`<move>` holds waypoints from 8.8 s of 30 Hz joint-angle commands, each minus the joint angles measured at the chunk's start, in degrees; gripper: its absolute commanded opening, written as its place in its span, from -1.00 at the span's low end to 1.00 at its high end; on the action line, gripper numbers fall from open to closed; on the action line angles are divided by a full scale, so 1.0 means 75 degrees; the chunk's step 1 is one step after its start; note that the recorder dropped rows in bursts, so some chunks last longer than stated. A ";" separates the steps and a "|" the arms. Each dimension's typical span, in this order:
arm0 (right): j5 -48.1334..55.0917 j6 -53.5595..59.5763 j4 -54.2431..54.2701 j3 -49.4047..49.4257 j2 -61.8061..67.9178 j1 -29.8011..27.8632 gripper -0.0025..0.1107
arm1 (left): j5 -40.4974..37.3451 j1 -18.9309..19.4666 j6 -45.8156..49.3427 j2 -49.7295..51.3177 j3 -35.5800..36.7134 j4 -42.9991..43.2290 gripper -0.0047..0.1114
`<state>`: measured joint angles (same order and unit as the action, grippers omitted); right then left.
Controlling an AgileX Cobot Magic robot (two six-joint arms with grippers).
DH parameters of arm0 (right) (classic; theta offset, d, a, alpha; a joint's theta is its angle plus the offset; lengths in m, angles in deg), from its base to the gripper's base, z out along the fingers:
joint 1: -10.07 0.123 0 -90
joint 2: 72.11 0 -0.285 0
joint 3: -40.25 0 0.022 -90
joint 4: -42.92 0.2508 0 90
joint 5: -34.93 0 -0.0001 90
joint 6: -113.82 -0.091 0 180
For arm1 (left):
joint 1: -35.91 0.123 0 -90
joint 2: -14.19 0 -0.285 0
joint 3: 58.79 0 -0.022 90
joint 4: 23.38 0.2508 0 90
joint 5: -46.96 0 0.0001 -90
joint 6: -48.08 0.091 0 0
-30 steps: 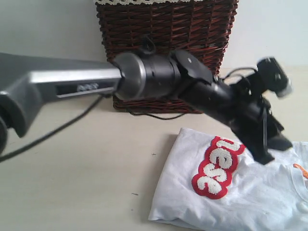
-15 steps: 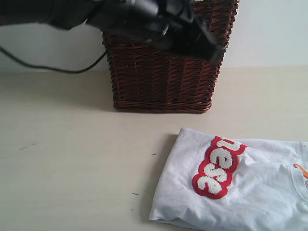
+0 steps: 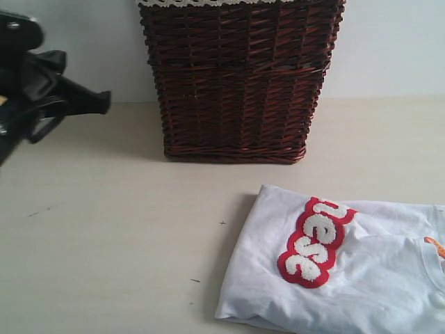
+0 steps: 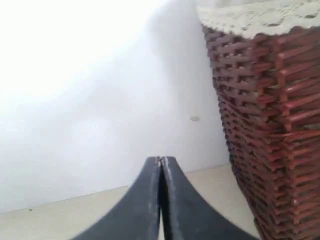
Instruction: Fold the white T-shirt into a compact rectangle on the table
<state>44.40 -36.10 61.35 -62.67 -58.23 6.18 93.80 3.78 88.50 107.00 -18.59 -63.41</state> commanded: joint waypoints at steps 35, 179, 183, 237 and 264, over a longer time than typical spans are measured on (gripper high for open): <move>-0.0067 -0.0001 0.0012 0.0019 -0.0004 -0.0038 -0.52 | -0.9220 0.3844 -0.2278 -1.1337 0.4935 0.3827 -0.92; 0.3600 0.4168 -0.1099 -0.7497 1.2189 0.0431 0.08 | -0.9001 0.5021 -0.6379 -1.1337 0.4935 0.4648 -0.92; 0.3914 0.4168 -0.0618 -0.7497 1.1300 0.0431 0.08 | -0.9001 0.5021 -0.6379 -1.1337 0.4935 0.4648 -0.92; 0.4585 0.6427 -0.0942 -0.4601 1.1010 0.0431 -0.37 | -0.9001 0.5021 -0.6360 -1.1337 0.4935 0.4648 -0.92; 0.0689 0.5943 -0.0045 -0.5144 1.1745 0.0413 0.05 | -0.9001 0.5021 -0.6360 -1.1337 0.4935 0.4648 -0.92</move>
<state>53.14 9.80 60.49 -101.25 26.95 9.57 25.78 41.31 41.00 22.37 18.47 -28.20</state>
